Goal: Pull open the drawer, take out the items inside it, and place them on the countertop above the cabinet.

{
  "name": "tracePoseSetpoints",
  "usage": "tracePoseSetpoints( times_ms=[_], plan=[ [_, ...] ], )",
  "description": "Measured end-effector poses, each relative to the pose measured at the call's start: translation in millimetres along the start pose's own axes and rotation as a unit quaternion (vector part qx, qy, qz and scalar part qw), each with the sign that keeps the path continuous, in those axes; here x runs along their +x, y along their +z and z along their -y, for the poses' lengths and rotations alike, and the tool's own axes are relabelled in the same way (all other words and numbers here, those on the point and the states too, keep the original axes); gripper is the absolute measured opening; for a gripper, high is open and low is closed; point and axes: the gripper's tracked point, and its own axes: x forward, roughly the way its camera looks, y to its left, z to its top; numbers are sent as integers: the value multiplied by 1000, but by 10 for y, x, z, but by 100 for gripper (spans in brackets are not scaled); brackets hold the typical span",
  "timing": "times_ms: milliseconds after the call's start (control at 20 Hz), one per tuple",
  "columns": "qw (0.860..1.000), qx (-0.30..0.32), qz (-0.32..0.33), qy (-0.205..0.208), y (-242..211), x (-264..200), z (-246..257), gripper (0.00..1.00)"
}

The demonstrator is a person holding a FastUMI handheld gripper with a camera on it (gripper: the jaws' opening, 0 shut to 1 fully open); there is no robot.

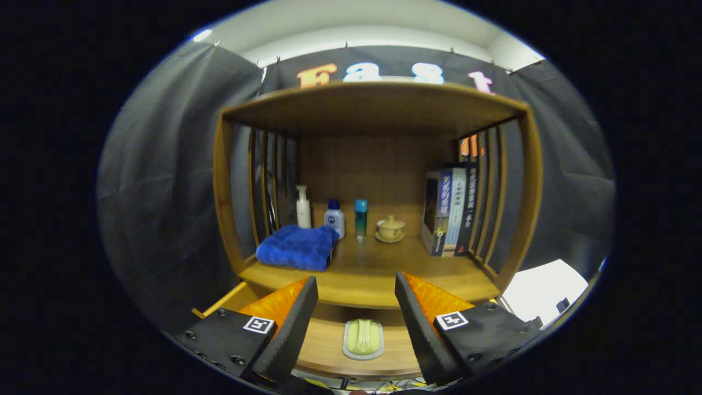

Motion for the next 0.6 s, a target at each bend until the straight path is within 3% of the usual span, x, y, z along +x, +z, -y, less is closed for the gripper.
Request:
tracePoseSetpoints(
  times_ms=[300, 600],
  plan=[
    [986, 55, -157, 7, -860, 673, 0, 93],
    [965, 8, -263, -20, -1417, 826, 130, 93]
  ],
)
